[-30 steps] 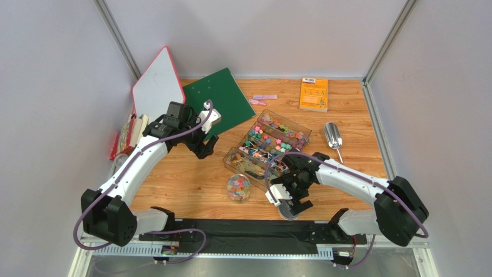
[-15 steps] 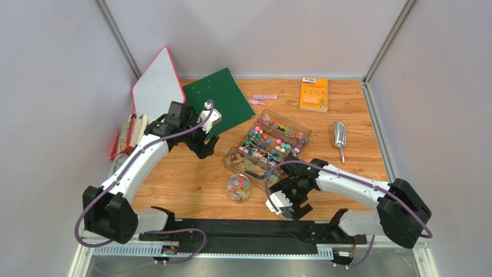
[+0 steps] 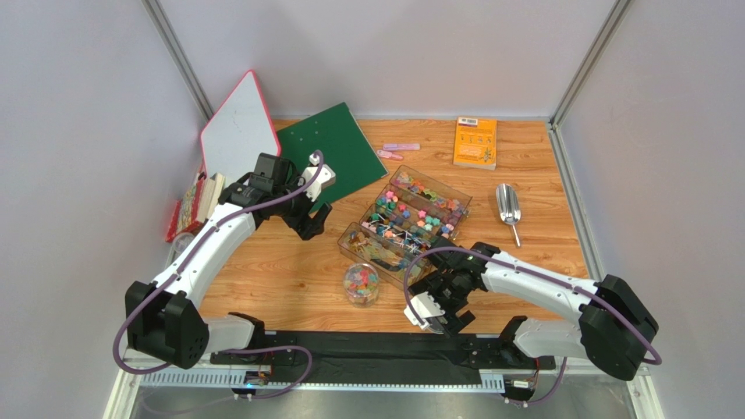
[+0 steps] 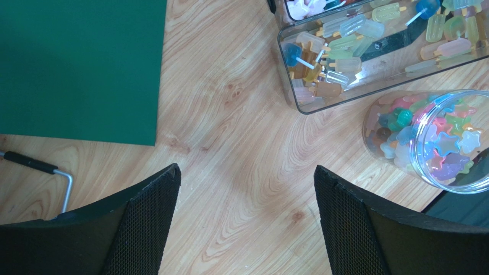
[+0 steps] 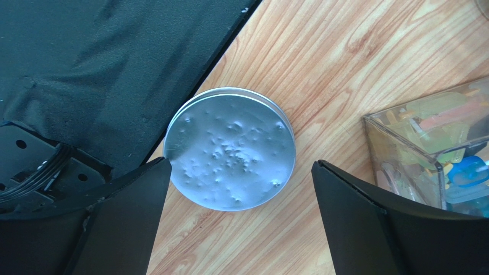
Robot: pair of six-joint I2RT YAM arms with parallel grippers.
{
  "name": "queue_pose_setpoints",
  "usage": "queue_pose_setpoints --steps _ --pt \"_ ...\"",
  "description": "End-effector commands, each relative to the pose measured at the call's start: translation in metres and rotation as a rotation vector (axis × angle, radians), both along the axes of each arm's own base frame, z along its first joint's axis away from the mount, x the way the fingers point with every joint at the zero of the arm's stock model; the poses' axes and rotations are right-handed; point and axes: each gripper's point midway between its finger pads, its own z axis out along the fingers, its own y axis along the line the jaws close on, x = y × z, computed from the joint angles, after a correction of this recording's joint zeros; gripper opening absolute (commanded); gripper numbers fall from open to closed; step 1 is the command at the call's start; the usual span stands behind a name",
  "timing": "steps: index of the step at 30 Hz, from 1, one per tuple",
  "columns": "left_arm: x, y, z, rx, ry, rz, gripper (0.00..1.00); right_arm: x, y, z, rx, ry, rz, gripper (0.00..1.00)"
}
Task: Pack the candies
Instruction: Pick up the bottle lid at the center of the board.
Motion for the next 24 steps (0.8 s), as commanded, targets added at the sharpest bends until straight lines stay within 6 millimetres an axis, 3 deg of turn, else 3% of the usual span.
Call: queue_pose_setpoints --steps 1,21,24 --pt "0.005 -0.008 0.01 -0.045 -0.027 0.0 0.91 -0.006 -0.002 0.002 0.001 0.011 0.007 1.0" --pt "0.005 -0.01 0.007 -0.049 -0.01 0.002 0.91 -0.003 0.001 -0.013 -0.037 0.016 -0.02 1.0" --pt "0.005 -0.01 0.006 -0.05 -0.007 0.0 0.91 0.001 0.002 -0.01 -0.038 0.001 -0.043 0.95"
